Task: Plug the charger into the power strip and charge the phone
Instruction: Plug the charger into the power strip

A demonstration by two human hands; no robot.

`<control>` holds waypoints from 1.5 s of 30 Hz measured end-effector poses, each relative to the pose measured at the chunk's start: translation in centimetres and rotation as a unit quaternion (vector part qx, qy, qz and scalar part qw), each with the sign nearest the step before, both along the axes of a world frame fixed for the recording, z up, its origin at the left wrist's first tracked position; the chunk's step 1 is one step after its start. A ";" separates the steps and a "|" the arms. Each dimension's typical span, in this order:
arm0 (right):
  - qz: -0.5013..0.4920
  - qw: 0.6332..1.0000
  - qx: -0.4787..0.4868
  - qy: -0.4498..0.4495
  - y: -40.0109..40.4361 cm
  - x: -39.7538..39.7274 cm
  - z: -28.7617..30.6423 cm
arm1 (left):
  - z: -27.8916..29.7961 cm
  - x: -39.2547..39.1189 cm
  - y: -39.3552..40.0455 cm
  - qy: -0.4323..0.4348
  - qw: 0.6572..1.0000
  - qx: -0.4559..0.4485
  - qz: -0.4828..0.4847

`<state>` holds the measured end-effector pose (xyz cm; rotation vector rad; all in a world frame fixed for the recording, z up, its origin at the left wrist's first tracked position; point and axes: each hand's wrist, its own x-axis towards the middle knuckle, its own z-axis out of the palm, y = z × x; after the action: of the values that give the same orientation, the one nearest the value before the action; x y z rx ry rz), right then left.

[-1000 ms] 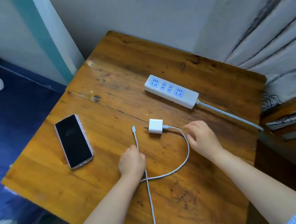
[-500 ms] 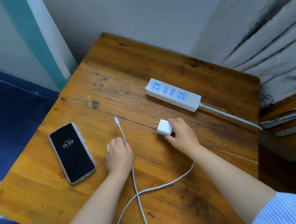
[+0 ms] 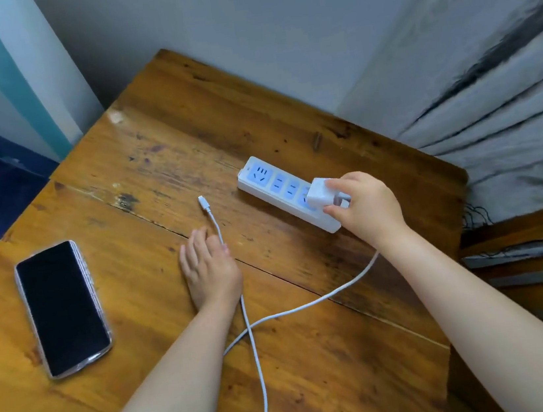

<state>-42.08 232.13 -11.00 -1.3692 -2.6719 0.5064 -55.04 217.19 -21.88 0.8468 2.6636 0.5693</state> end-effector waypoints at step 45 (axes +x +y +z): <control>0.183 0.938 -0.061 -0.288 3.6 -10.2 1.1 | 0.8 0.1 0.7 -0.020 0.999 -0.033 0.018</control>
<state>-52.29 235.70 -9.93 -1.1890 -3.4623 0.3382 -54.99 217.93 -21.06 0.7626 2.6510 0.4977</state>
